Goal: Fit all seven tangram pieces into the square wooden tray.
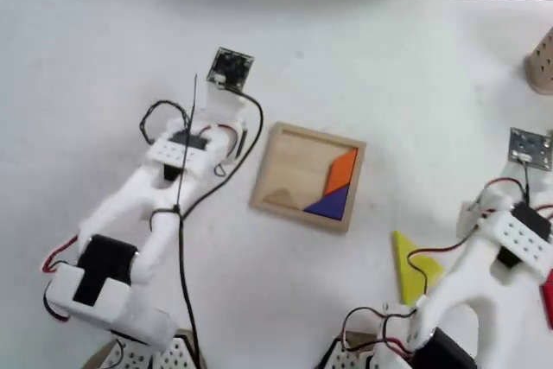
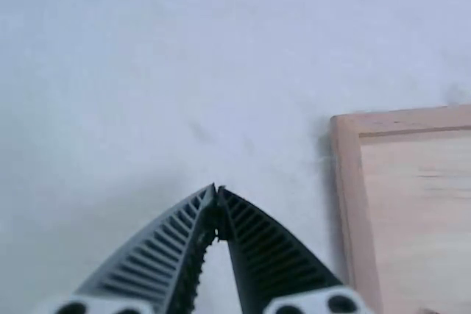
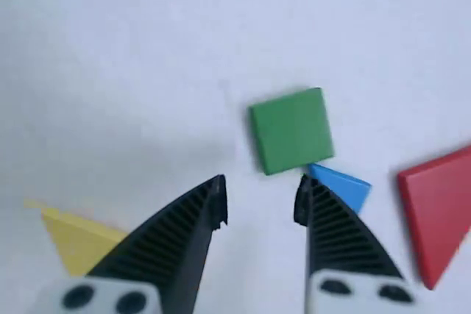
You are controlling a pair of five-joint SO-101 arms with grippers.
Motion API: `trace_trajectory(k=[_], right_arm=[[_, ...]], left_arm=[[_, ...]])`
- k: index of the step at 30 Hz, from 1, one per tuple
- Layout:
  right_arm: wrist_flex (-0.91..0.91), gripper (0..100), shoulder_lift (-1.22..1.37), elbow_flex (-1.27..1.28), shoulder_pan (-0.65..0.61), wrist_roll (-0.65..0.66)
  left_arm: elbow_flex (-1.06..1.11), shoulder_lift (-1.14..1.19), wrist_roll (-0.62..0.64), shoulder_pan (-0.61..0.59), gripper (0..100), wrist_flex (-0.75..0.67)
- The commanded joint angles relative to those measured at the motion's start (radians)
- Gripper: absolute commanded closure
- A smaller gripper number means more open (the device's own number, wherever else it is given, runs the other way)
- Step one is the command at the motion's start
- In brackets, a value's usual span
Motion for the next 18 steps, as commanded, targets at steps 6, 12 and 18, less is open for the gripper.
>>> trace_trajectory(k=[6,12,18], right_arm=[[0.005,83.9,-0.035,-0.092,0.216,0.196],[0.018,83.9,0.093,-0.103,0.219,0.292],[0.018,78.5,0.383,-0.249,0.188,0.413]], left_arm=[[-0.072,0.005,-0.032,-0.053,96,-0.021],[-0.072,0.005,-0.034,-0.071,80,0.068],[-0.074,0.005,-0.04,-0.073,79,0.089]])
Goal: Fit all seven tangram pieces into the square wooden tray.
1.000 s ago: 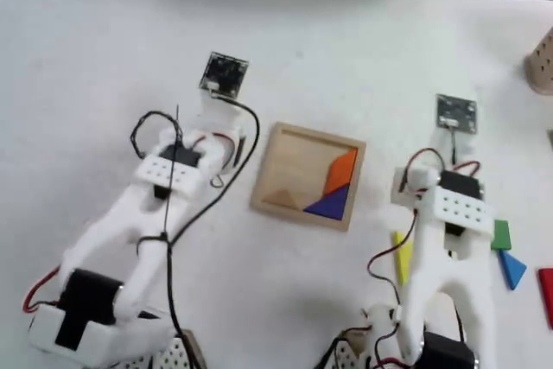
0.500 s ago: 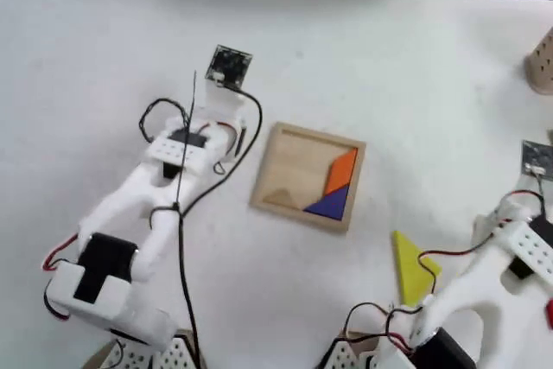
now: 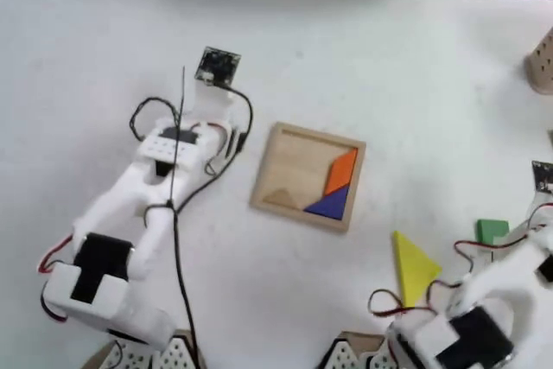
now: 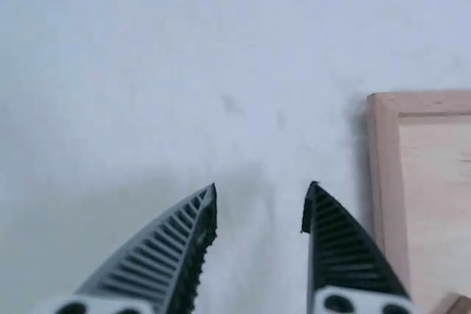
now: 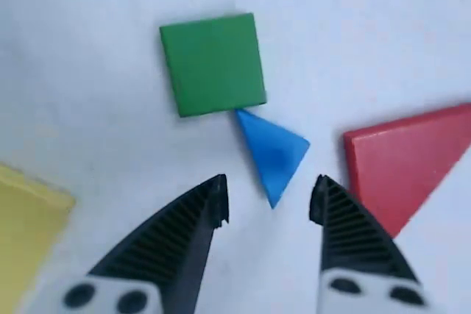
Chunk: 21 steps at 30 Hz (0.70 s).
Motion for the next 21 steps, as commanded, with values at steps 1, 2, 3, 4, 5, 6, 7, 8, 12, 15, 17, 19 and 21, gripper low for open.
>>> trace_trajectory(k=[1,2,3,4,5,6,7,8,12,15,17,19,21], right_arm=[[0.005,78.4,0.14,-0.141,-0.021,0.084],[0.005,78.4,0.177,-0.17,-0.021,0.092],[0.008,78.6,0.211,-0.195,-0.021,0.097],[0.022,78.6,0.242,-0.221,-0.021,0.097],[0.038,78.6,0.269,-0.247,-0.021,0.097],[0.053,78.6,0.295,-0.273,-0.021,0.097],[0.064,78.6,0.317,-0.293,-0.021,0.098],[0.068,78.6,0.337,-0.308,-0.022,0.098],[0.062,78.6,0.4,-0.341,-0.024,0.1],[0.065,79.3,0.432,-0.362,-0.024,0.114],[0.067,83.7,0.437,-0.367,-0.019,0.112],[0.068,90.1,0.432,-0.367,-0.018,0.115],[0.068,94.3,0.429,-0.367,-0.018,0.117]], left_arm=[[-0.052,-0.007,-0.04,-0.021,79,0.005],[-0.052,-0.007,-0.04,-0.021,79,0.005],[-0.052,-0.007,-0.041,-0.021,79,0.005],[-0.052,-0.007,-0.041,-0.021,79,0.005],[-0.052,-0.007,-0.041,-0.021,79,0.005],[-0.052,-0.007,-0.041,-0.021,79,0.005],[-0.052,-0.007,-0.041,-0.021,79,0.005],[-0.052,-0.007,-0.041,-0.021,79,0.005],[-0.052,-0.007,-0.041,-0.021,79,0.005],[-0.054,-0.007,-0.041,-0.019,79,0.003],[-0.063,-0.001,-0.041,-0.019,79,0.003],[-0.063,-0.001,-0.041,-0.019,79,0.003],[-0.063,-0.001,-0.041,-0.019,79,0.003]])
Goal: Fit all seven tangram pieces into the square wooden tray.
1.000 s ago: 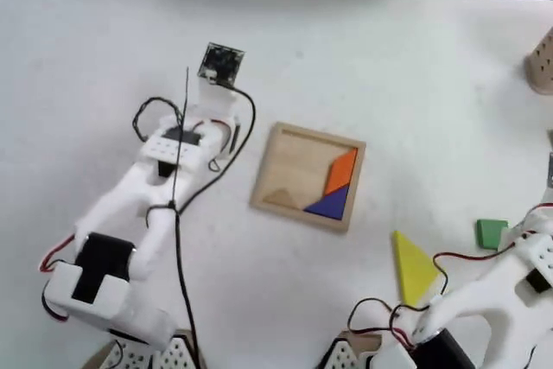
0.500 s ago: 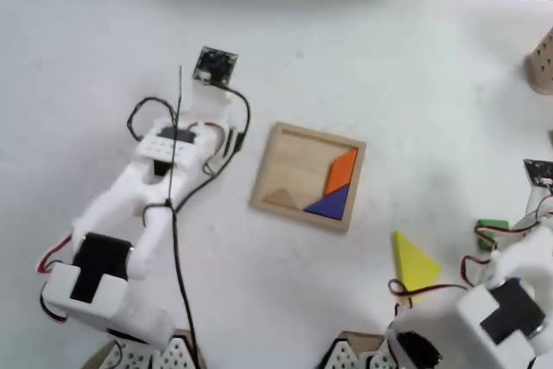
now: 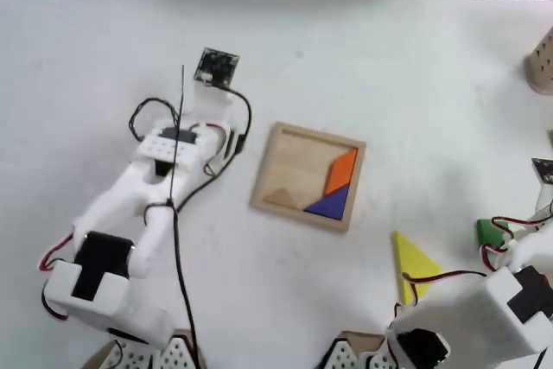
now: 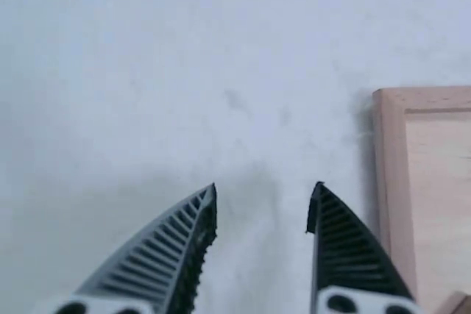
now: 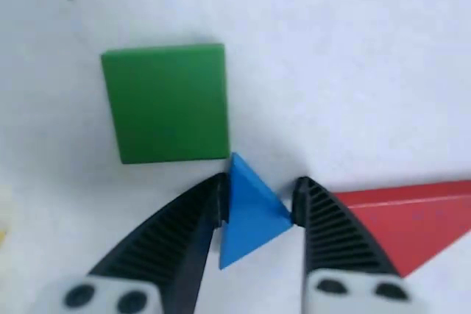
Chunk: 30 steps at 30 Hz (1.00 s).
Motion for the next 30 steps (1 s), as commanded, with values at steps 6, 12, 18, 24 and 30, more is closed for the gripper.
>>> trace_trajectory(k=[6,12,18,24,30], right_arm=[[0.025,94.5,-0.005,-0.017,-0.01,0.023],[0.196,89.9,-0.007,-0.14,-0.008,0.025],[0.401,84.4,-0.008,-0.269,0.047,0.026],[0.378,87.5,-0.082,-0.13,0.076,0.074],[0.182,81.3,-0.239,0.086,0.079,0.014]], left_arm=[[-0.063,-0.008,-0.038,-0.013,79,0.003],[-0.063,-0.008,-0.038,-0.013,79,0.003],[-0.063,-0.008,-0.038,-0.013,79,0.003],[-0.063,-0.008,-0.038,-0.013,79,0.003],[-0.063,-0.008,-0.038,-0.013,79,0.005]])
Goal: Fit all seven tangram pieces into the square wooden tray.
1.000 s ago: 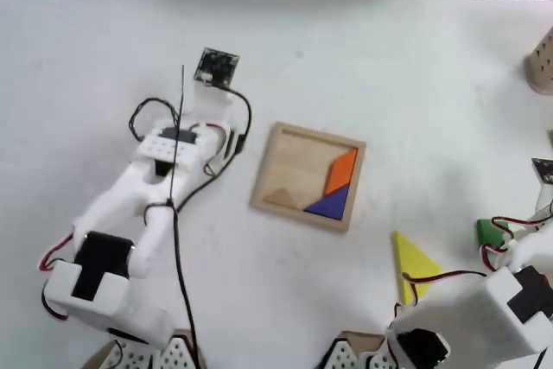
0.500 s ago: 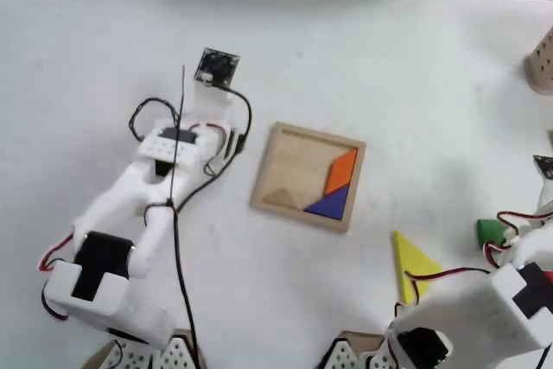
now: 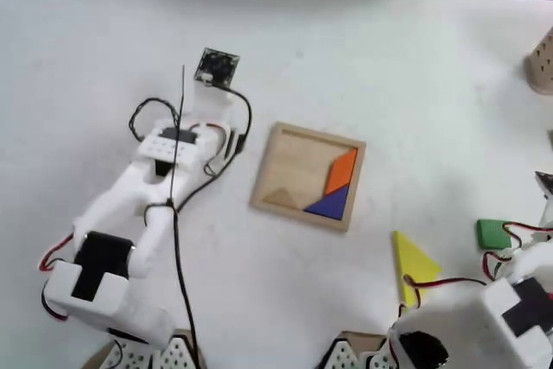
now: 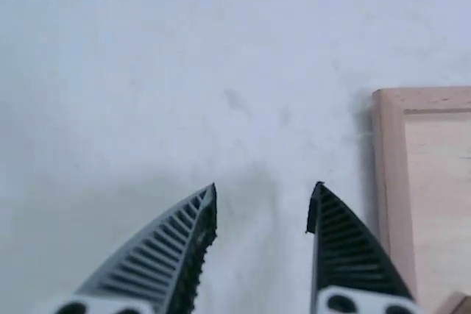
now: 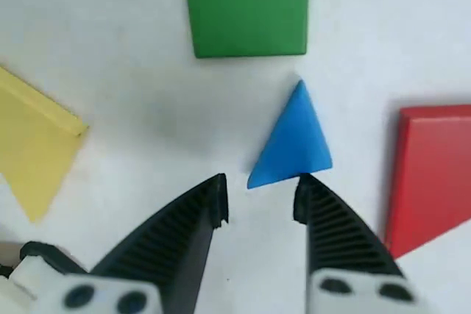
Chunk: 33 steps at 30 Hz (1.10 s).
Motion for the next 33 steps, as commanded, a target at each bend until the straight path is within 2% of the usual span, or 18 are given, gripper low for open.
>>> trace_trajectory(k=[1,10,21,27,33], right_arm=[[-0.122,80.7,-0.125,0.08,0.015,-0.048],[-0.203,80.2,-0.139,0.133,0.005,-0.097],[-0.294,80.4,0.041,0.129,0.001,-0.219],[-0.3,80.5,0.051,0.127,-0.007,-0.222],[-0.3,91.7,0.051,0.127,-0.008,-0.222]], left_arm=[[-0.063,-0.008,-0.038,-0.013,79,0.005],[-0.061,-0.008,-0.038,-0.013,79,0.005],[-0.063,-0.008,-0.038,-0.013,79,0.006],[-0.063,-0.008,-0.038,-0.013,79,0.006],[-0.063,-0.008,-0.087,-0.013,79,0.005]])
